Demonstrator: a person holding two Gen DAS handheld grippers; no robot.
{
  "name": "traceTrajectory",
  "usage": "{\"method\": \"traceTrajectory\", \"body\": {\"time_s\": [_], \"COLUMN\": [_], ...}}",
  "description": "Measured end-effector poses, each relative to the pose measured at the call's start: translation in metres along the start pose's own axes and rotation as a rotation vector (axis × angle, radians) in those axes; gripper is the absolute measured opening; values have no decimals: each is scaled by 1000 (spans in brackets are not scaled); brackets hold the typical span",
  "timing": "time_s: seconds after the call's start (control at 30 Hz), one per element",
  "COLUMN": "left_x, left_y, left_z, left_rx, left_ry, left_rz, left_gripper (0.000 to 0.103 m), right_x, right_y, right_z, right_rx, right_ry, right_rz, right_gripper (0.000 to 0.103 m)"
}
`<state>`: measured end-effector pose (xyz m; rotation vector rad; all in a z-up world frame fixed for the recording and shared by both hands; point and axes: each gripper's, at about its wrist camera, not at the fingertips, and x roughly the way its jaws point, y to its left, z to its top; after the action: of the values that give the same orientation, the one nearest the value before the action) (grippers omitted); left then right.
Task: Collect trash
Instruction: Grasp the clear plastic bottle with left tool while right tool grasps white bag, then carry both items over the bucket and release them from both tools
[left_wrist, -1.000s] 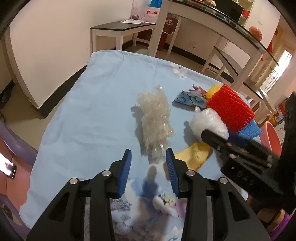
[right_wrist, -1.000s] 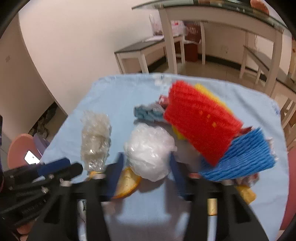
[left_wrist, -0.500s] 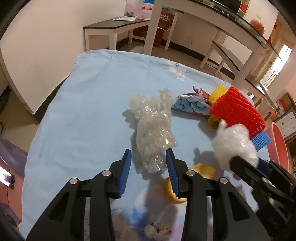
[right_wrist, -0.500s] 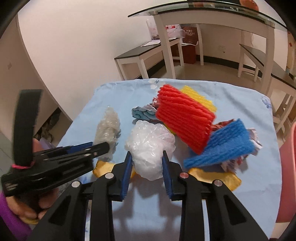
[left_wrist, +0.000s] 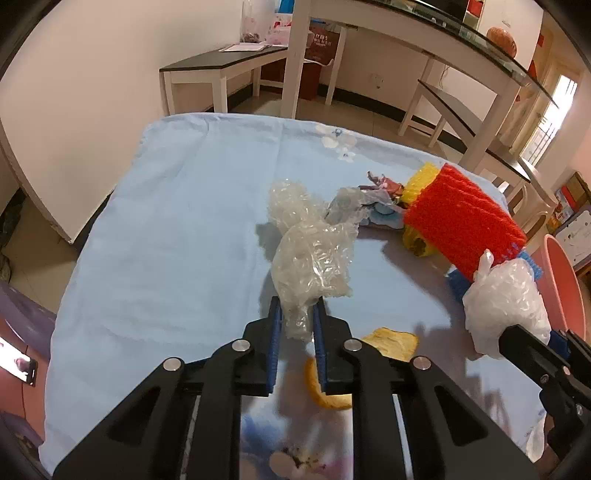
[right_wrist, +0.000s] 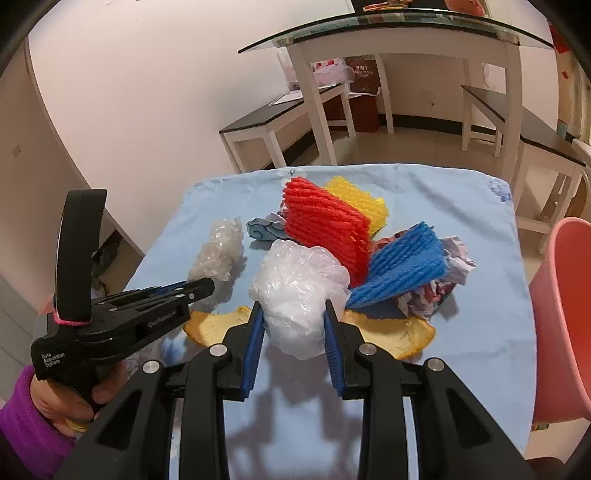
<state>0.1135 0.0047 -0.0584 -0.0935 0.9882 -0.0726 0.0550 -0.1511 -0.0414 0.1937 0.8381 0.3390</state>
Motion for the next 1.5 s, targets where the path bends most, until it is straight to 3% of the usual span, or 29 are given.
{"method": "traceTrajectory", "body": {"time_s": [0.33,0.67,1.0,1.5], "left_x": [-38,-66,-69,-62], "left_y": [-17,-67,-129,-217], "left_z": [-4,-5,-5,-8], "left_rx": [27,113,207,342], "left_ry": [-66,-117,-129,-113], "left_rz": [-7,-57,-116,-204], "left_gripper": [15,15,15,15], "right_x": [-24,-59,-96,-129], "right_y": [-10,-37,-88,-165], "right_z": [-1,-12,-20,-34], "right_rx": [24,76,172,325], "right_ry": [-54,-113,-186,-226], "right_rz": [-1,-45,-137,-262], "right_gripper": [30,30,30,30]}}
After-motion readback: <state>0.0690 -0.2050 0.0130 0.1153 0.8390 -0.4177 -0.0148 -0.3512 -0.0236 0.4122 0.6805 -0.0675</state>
